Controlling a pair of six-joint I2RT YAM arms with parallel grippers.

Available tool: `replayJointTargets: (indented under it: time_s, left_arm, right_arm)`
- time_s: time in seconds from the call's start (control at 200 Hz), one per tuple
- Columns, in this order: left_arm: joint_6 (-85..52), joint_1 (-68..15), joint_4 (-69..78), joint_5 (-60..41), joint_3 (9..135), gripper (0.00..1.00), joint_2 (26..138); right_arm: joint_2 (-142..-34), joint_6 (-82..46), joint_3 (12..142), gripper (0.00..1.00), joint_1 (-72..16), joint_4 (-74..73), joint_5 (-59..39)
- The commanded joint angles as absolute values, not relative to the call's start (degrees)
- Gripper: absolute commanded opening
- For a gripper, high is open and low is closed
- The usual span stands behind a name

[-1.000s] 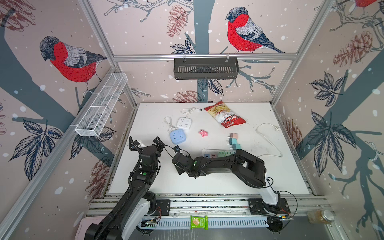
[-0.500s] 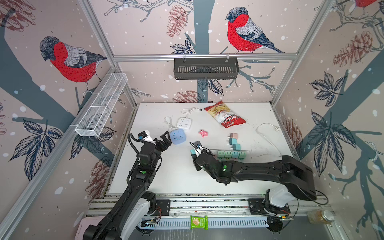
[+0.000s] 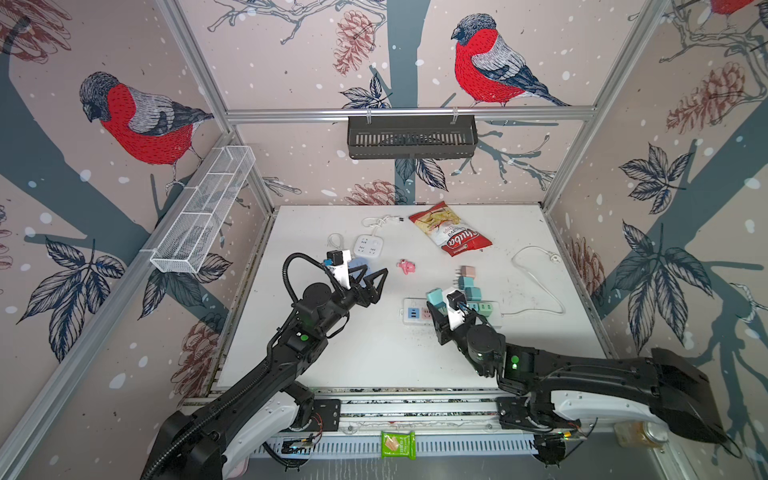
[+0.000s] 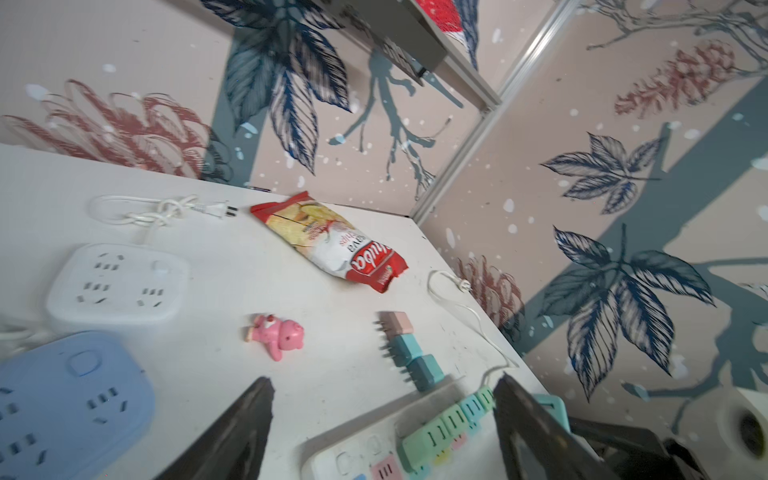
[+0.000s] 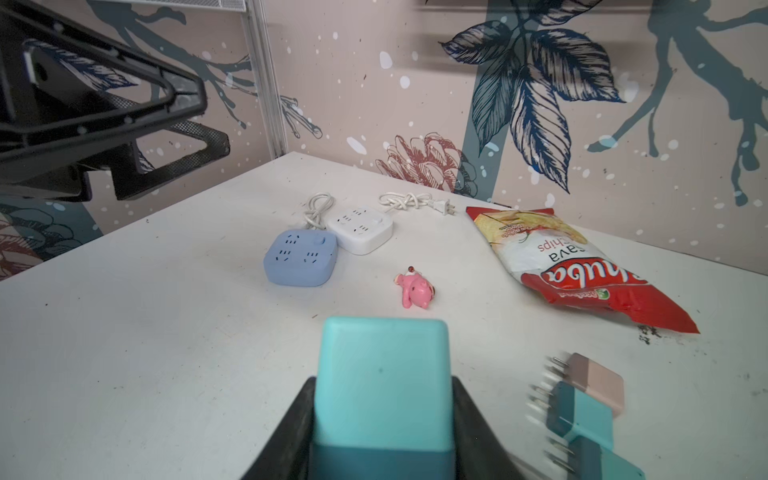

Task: Insert the plug
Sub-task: 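Carry the teal adapter toward the left gripper while the left reaches to meet it, then close the left gripper on the teal adapter while the right gripper opens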

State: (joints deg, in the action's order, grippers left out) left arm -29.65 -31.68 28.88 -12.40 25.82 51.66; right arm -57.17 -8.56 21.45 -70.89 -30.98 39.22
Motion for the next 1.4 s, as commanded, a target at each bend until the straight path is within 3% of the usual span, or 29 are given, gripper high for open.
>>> replayJointTargets:
  time_s: [0.0, 0.3, 0.46, 0.615, 0.865, 1.131, 1.396]
  left_arm:
    - [-26.00, -34.85, 32.10, -16.86, 28.31, 0.82, 52.83]
    - [-18.37, -45.79, 30.18, -17.68, 33.10, 0.81, 58.37]
    - [-13.48, -51.68, 28.25, -17.73, 35.96, 0.81, 61.89]
    - [-9.67, -56.04, 25.74, -15.95, 38.19, 0.81, 63.91]
    - [-9.26, -57.48, 25.05, -19.81, 39.99, 0.79, 66.53]
    - [-8.88, -58.11, 23.69, -23.33, 41.65, 0.79, 68.24]
    - [-8.63, -58.40, 22.90, -16.71, 41.46, 0.77, 67.92]
  right_arm:
    - [-54.10, -4.13, 18.96, 0.20, -70.38, -39.05, 39.44]
    - [-52.91, 3.95, 13.91, 0.21, -69.60, -48.84, 33.52]
    - [-52.81, 7.54, 12.04, 0.13, -69.43, -52.81, 29.84]
    - [-51.57, 9.22, 10.33, 0.13, -69.59, -55.11, 27.50]
    - [-48.63, 14.17, 7.39, 0.14, -69.54, -56.56, 19.86]
    - [-48.16, 15.45, 5.98, 0.15, -69.59, -58.44, 19.60]
    - [-45.79, 16.17, 4.92, 0.14, -69.64, -59.71, 20.89]
